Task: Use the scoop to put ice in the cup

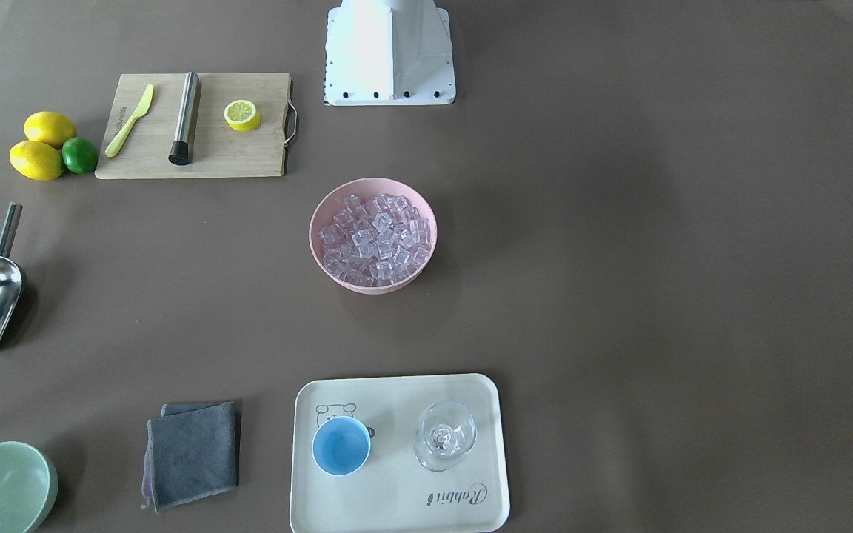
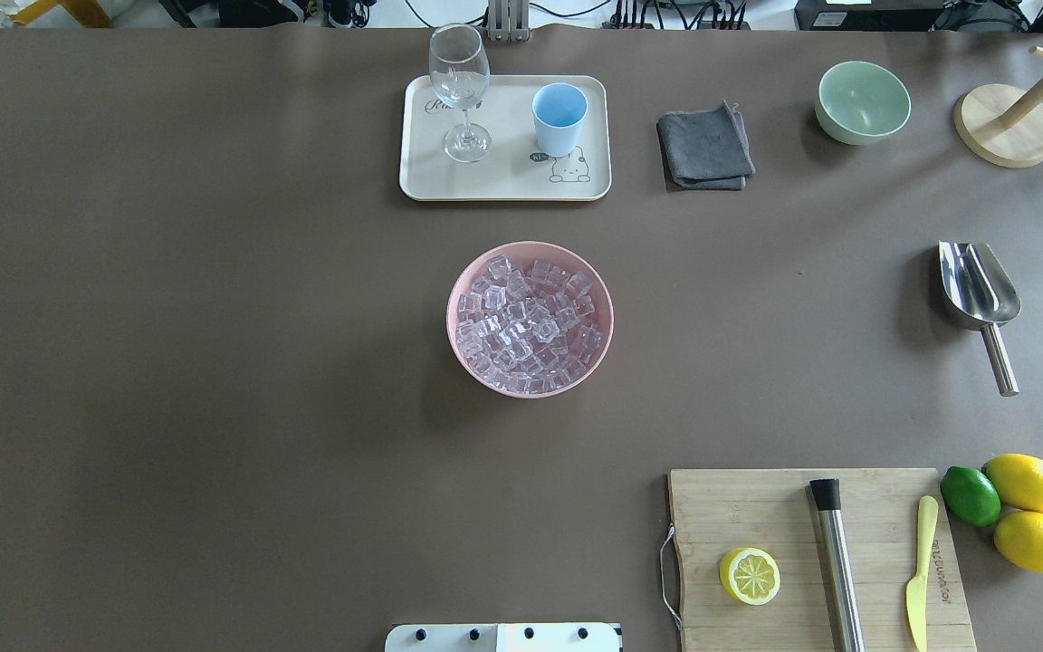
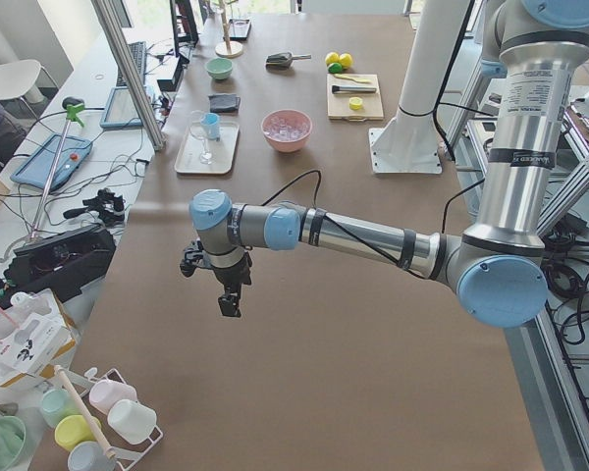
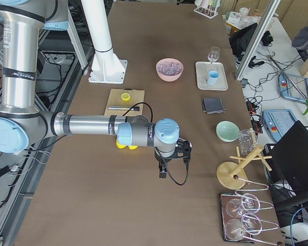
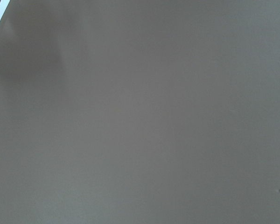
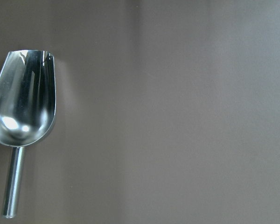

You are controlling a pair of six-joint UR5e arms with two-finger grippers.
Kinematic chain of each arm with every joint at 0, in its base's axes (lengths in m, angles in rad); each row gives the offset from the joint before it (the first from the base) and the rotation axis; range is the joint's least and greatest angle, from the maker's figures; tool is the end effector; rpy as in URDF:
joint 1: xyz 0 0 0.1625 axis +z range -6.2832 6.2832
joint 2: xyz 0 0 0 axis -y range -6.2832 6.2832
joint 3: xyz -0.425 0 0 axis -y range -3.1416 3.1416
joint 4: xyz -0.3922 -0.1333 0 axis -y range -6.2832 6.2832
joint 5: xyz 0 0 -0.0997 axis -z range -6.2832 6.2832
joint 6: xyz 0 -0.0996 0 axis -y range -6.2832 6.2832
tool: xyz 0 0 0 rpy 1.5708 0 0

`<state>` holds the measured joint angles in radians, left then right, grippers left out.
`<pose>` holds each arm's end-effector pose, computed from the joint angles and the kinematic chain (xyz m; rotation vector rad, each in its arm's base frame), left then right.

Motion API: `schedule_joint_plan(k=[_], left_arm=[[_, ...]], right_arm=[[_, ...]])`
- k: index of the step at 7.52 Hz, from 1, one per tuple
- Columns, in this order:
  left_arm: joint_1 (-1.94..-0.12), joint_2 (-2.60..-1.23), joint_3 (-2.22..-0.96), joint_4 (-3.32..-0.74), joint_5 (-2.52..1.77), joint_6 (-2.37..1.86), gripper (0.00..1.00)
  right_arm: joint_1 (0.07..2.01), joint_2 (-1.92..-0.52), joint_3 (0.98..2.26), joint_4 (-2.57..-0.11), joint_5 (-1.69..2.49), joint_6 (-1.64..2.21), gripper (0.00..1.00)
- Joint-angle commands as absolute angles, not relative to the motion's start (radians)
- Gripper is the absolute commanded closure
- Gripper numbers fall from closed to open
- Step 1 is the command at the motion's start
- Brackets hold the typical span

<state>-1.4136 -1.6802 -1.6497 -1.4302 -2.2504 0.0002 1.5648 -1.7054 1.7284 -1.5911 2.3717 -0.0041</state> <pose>0.0139 -0.5394 0.5842 -0.0076 0.6818 0.1675 0.0592 -0.4353 0.6437 0.0018 -0.8009 -0.0106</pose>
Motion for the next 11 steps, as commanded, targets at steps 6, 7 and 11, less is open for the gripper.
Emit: schedule_joint_plan(k=[6,7,11], left_arm=[[-1.41,-1.686,-1.649,-1.433,-2.25,0.008,0.01],[-1.408,-1.689,-1.649,-1.436,-2.25,0.008,0.01],[-1.378,-1.703,-1.658,-1.468,-2.253,0.009,0.01]], right_arm=[[1.439,-1.689,1.729,-1.484,2.373,0.281,0.0],[1.369,-1.697,1.727,-1.353,2.365,0.464,0.0],[1.149,-1.692,1.747,-1.062,2.265,0.913,0.0]])
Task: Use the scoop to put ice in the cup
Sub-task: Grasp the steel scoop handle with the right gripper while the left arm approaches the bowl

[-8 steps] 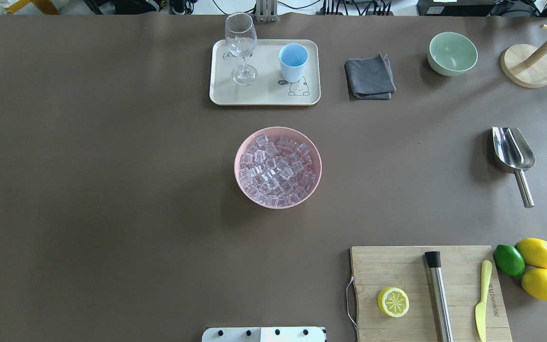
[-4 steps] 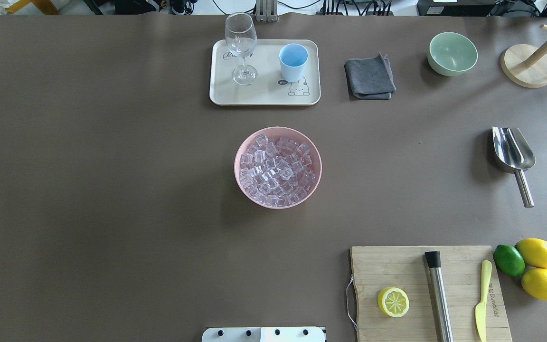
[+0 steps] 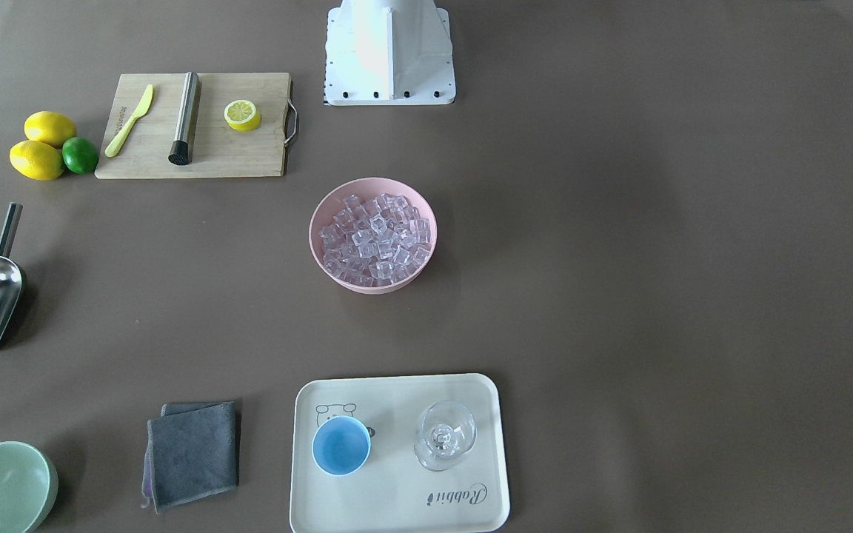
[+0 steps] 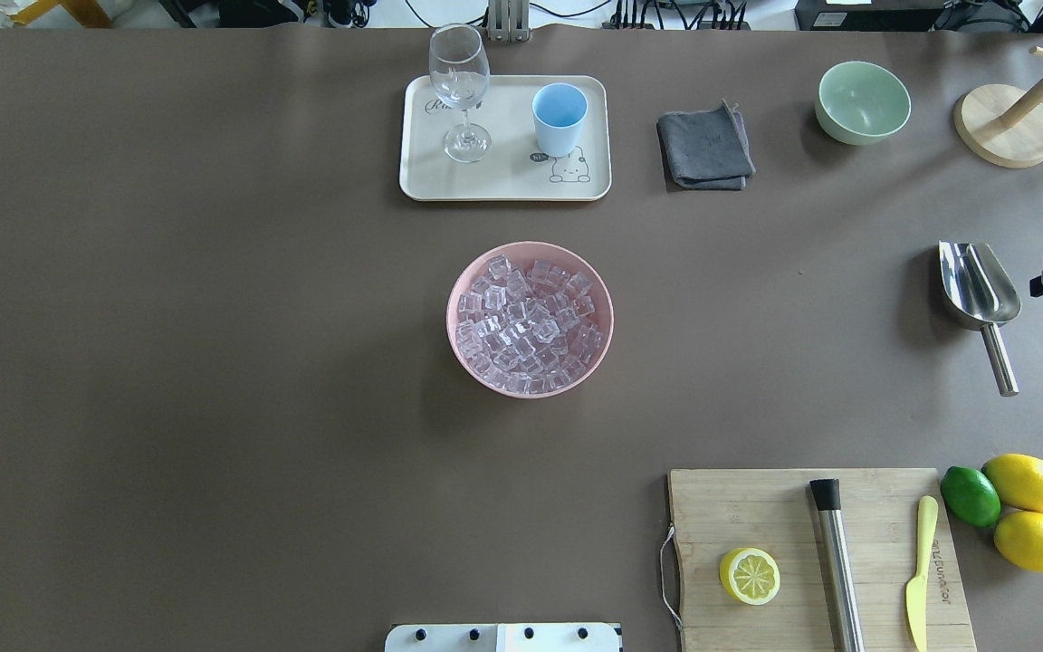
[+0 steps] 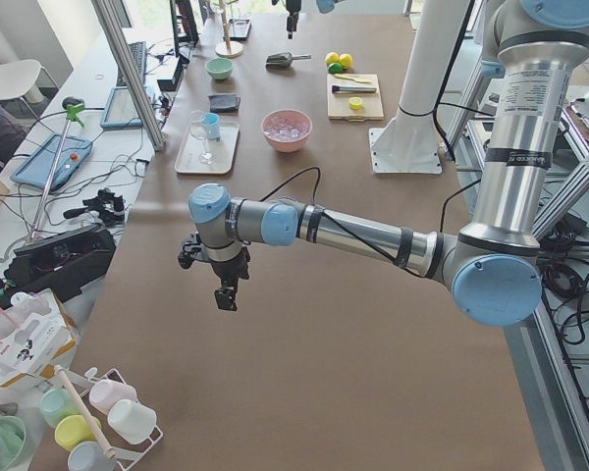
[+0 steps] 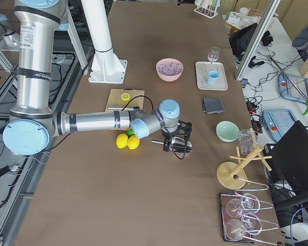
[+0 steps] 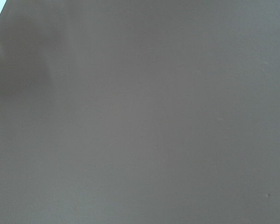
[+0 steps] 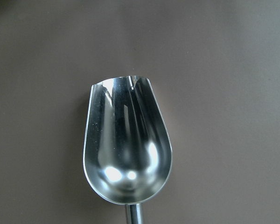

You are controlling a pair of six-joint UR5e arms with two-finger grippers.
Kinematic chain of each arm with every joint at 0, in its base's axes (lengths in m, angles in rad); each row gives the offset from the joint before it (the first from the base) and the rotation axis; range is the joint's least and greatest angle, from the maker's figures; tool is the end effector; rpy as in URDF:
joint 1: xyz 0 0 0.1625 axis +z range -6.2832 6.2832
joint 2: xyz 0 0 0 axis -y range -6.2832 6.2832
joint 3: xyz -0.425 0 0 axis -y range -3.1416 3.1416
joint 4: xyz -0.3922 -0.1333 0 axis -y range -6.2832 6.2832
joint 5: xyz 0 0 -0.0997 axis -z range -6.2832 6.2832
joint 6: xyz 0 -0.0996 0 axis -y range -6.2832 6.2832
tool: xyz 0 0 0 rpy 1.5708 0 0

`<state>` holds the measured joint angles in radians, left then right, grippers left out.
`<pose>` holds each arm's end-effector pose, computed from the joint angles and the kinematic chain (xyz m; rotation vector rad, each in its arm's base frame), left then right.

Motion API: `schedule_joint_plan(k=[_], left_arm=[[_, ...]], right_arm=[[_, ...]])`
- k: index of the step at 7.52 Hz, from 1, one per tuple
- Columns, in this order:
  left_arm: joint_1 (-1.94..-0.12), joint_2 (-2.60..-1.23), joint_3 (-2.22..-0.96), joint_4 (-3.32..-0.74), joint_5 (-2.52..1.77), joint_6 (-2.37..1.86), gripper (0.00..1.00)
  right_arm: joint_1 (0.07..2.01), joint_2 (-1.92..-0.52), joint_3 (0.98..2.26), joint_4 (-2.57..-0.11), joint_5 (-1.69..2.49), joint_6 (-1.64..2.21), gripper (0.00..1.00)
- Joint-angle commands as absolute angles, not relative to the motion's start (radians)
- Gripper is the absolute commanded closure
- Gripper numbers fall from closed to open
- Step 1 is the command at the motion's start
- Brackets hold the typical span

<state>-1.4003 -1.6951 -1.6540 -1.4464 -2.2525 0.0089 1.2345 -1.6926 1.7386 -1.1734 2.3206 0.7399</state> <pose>0.0225 -0.5464 0.5722 0.0247 0.6867 0.2006 -0.0905 -0.4572 0.5894 -0.0152 -0.8502 0.2129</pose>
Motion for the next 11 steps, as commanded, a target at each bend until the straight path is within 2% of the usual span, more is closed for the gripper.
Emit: schedule_joint_plan(k=[1,4,5,7,10,11], left_arm=[[-1.361,-1.703,-1.666,-1.488,-2.259,0.008,0.01],[-1.251,-1.71,-1.692,-1.619,-2.264,0.005,0.01],[-1.22,-1.716,-1.719,-1.626,-2.276,0.003,0.01],[-1.142,-1.75,-1.75,-1.629,-2.359,0.006,0.01],[-1.057,-1.769,-1.767,-1.763,-2.359,0.005,0.01],[-1.027,-1.766,-1.76,-1.866,-2.361,-0.003,0.01]], right_arm=[[1.065,-1.706,1.749,-0.98,2.172,1.028,0.0],[0.951,-1.756,1.782,-0.927,2.045,1.083,0.0],[0.95,-1.805,1.816,-0.927,2.042,1.045,0.0],[0.948,-1.86,1.806,-0.873,2.037,1.006,0.0],[0.847,-1.847,1.764,-0.808,1.944,1.144,0.02],[0.841,-1.847,1.77,-0.808,1.945,1.15,0.07]])
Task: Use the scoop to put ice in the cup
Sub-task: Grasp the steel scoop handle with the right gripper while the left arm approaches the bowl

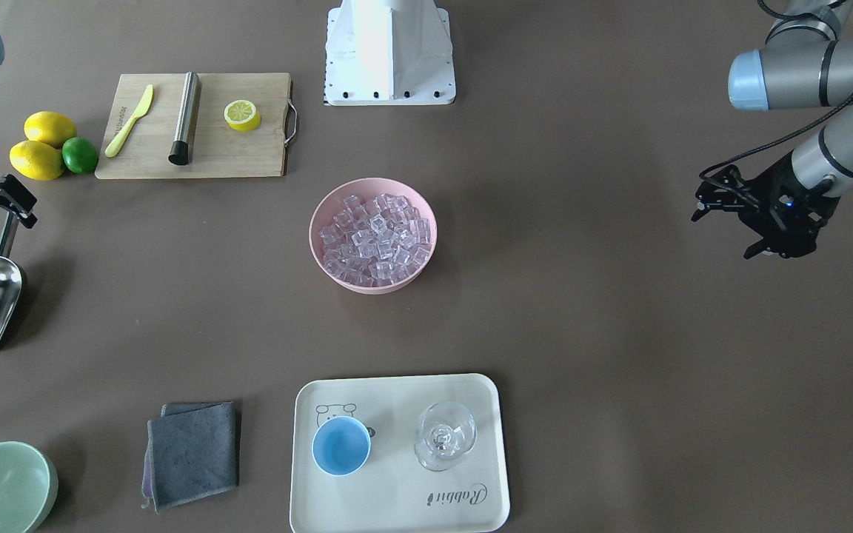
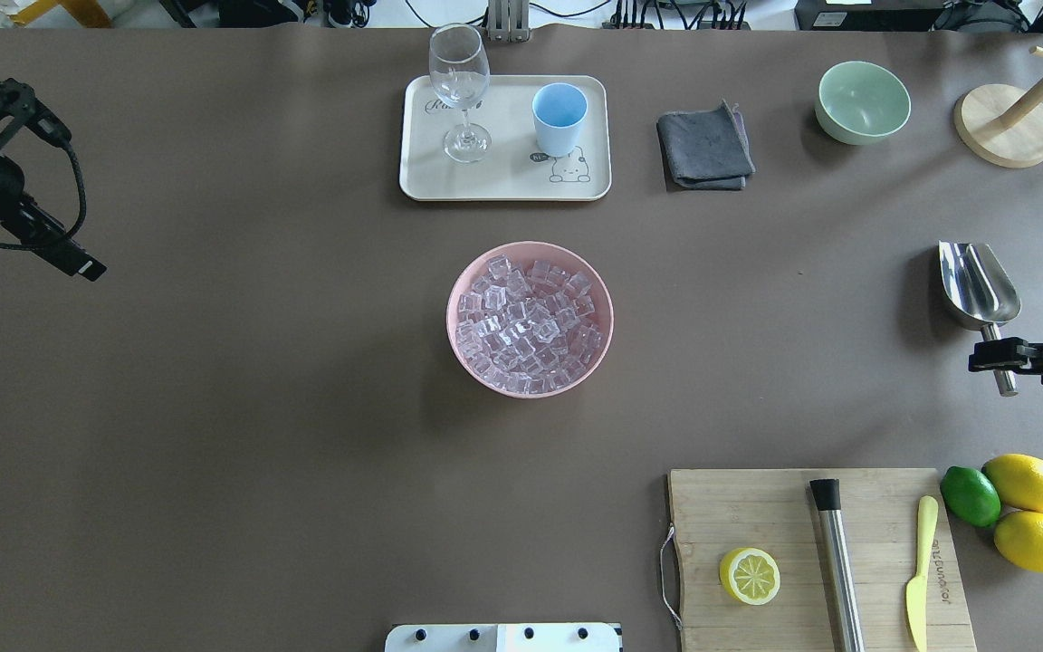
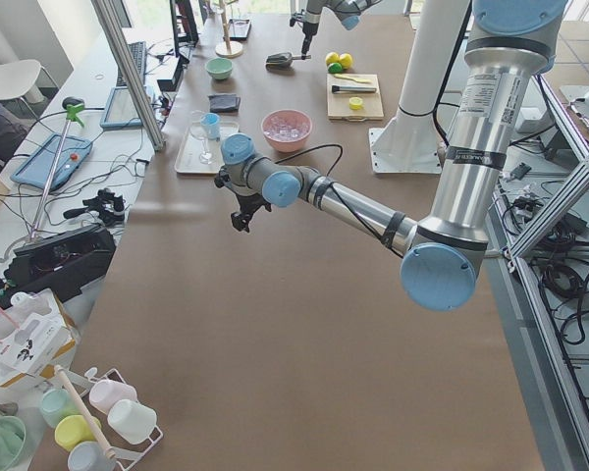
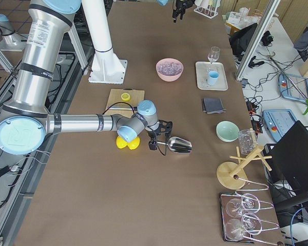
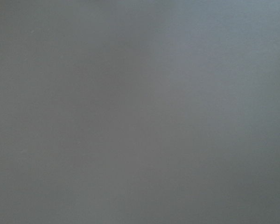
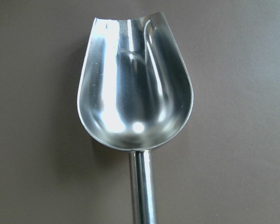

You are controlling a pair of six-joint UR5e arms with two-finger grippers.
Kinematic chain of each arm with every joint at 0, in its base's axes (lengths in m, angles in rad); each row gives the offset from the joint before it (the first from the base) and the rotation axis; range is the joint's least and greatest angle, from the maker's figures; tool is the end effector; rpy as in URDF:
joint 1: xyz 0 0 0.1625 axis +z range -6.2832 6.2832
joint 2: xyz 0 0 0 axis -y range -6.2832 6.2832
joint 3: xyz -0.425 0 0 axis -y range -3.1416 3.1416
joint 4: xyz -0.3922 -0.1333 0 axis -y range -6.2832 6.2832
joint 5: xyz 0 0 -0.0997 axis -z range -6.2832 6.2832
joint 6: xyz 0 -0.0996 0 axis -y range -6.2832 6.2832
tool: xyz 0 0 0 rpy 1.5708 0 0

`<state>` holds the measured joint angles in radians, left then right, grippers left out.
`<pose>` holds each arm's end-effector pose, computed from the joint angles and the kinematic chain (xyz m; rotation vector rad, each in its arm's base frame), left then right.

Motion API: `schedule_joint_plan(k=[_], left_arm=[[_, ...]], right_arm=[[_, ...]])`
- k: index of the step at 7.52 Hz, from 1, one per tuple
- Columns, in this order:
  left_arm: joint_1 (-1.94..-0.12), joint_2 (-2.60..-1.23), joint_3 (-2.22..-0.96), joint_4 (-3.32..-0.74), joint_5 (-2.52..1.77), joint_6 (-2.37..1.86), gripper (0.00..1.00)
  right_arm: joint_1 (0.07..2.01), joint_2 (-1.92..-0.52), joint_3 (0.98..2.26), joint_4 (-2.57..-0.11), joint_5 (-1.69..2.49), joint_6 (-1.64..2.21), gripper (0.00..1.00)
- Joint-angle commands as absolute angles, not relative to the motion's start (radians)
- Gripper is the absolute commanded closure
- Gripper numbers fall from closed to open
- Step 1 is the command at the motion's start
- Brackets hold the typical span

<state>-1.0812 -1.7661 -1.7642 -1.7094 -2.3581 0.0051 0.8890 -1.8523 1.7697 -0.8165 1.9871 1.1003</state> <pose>0.2113 -0.5298 0.4414 0.3062 0.8820 0.6664 -0.1846 -0.3750 0.6124 0.1048 -0.7680 0.2576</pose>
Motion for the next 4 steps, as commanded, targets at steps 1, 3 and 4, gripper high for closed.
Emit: schedule_joint_plan(k=[1,3,4], left_arm=[[-0.991,-1.772,-1.764,-1.931,-2.359,-0.003,0.01],[-0.913,-1.77,-1.755,-2.121,-2.352,-0.003,0.01],[-0.899,-1.773,-1.755,-2.161,-2.35,0.003,0.01]], right_arm=[[0.836,-1.847,1.769,-0.808,1.945,1.149,0.17],[0.827,-1.851,1.764,-0.808,1.945,1.14,0.34],[0.827,-1.852,1.764,-0.808,1.945,1.138,0.57]])
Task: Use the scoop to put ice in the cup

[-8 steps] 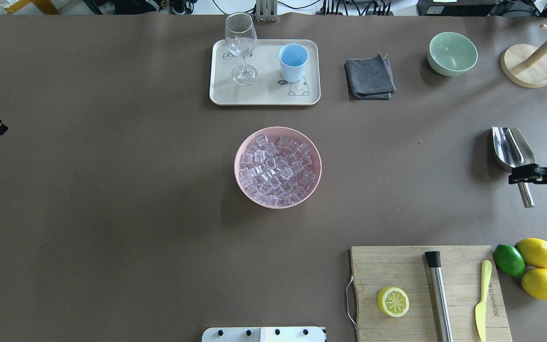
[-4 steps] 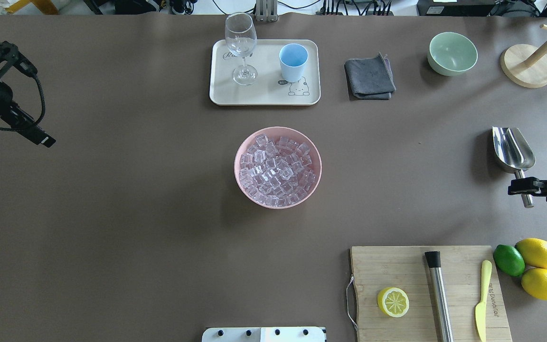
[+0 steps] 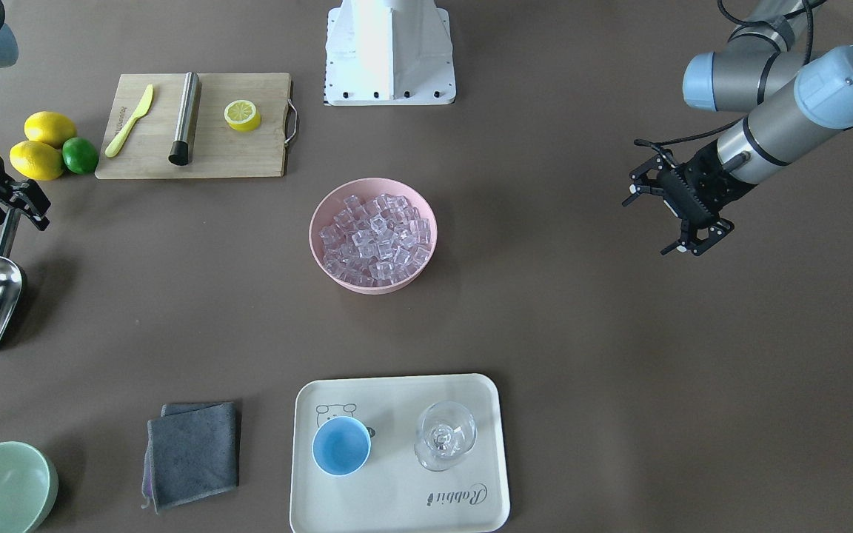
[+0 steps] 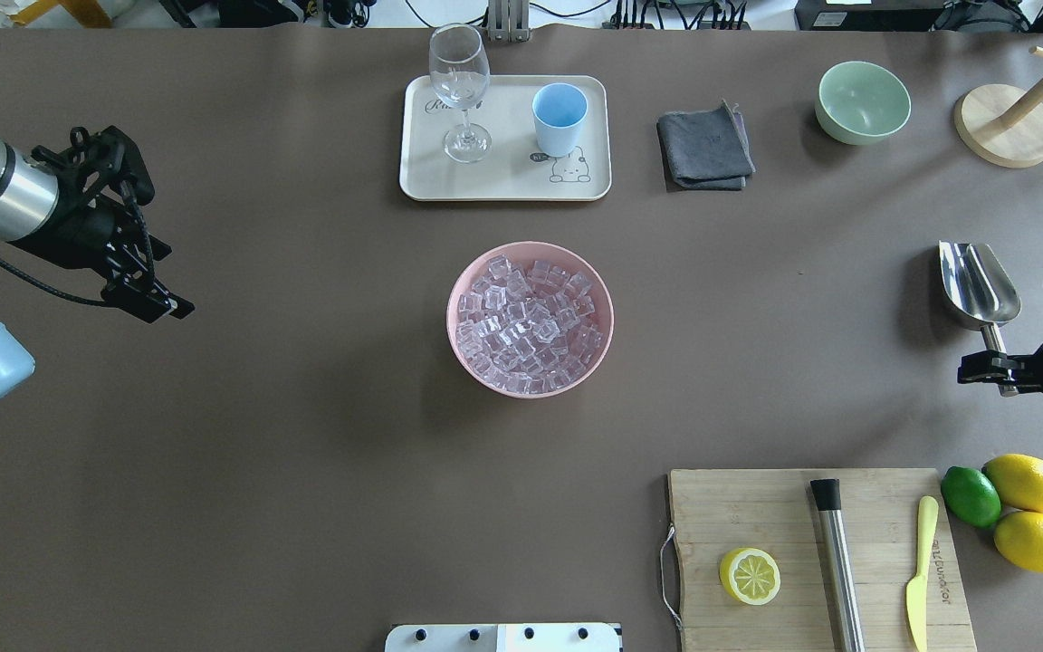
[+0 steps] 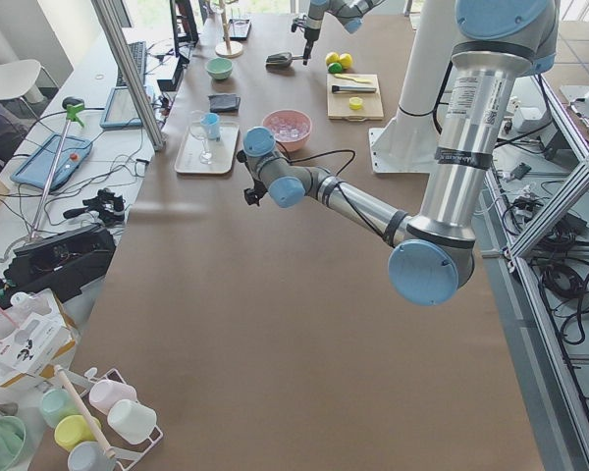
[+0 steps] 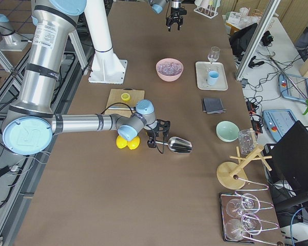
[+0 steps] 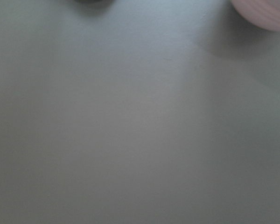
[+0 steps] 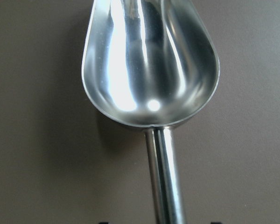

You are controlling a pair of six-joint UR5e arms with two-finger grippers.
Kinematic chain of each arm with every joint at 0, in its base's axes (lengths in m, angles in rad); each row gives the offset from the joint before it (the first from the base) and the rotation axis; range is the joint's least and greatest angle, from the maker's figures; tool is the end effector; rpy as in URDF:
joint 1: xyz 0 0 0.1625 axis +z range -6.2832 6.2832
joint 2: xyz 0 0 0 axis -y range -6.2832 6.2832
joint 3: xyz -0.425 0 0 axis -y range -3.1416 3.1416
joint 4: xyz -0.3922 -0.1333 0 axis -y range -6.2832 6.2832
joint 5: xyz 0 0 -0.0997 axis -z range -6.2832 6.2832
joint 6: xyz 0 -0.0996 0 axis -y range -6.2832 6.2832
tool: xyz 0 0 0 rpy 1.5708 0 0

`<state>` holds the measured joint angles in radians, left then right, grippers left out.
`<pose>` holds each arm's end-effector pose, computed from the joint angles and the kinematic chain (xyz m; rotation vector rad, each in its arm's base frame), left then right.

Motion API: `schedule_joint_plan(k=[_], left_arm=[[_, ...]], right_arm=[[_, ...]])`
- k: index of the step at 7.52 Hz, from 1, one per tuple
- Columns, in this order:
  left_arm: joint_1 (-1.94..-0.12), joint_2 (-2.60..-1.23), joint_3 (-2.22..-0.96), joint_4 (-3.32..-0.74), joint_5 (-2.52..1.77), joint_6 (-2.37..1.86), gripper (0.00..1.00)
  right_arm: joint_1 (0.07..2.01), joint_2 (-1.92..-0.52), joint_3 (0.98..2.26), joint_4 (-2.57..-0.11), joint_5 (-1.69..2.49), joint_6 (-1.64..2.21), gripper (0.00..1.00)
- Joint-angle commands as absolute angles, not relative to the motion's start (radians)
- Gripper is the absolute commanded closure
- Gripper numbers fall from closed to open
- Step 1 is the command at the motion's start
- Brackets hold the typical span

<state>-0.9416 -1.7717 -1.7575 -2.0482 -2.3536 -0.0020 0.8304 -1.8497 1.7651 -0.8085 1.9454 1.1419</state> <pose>0.2823 -0.4950 0.4006 0.5702 0.9827 0.8985 -0.2048 -0.3677 0.6139 0.1035 -0.7549 0.2551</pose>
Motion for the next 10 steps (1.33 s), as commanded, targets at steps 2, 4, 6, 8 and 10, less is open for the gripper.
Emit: schedule_joint_plan(k=[2,4,6,8,10], left_arm=[[-0.842,-1.83,-1.734,-2.23,-2.308,0.068,0.01],[-0.752,-1.862,-1.73,-2.305,-2.196,0.176,0.01],[-0.649,-1.87,-1.721,-2.437,-2.003,0.172,0.01],[-0.64,-1.902,-1.68,-2.438,-2.005,0.179,0.01],[-0.588,-1.946,-1.613,-2.441,-2.002,0.179,0.02]], right_arm=[[0.827,-1.852,1.766,-0.808,1.945,1.135,0.62],[0.827,-1.848,1.764,-0.808,1.944,1.135,0.61],[0.827,-1.845,1.764,-0.81,1.941,1.127,0.43],[0.827,-1.838,1.763,-0.813,1.937,1.127,0.83],[0.827,-1.839,1.764,-0.813,1.945,1.121,1.0]])
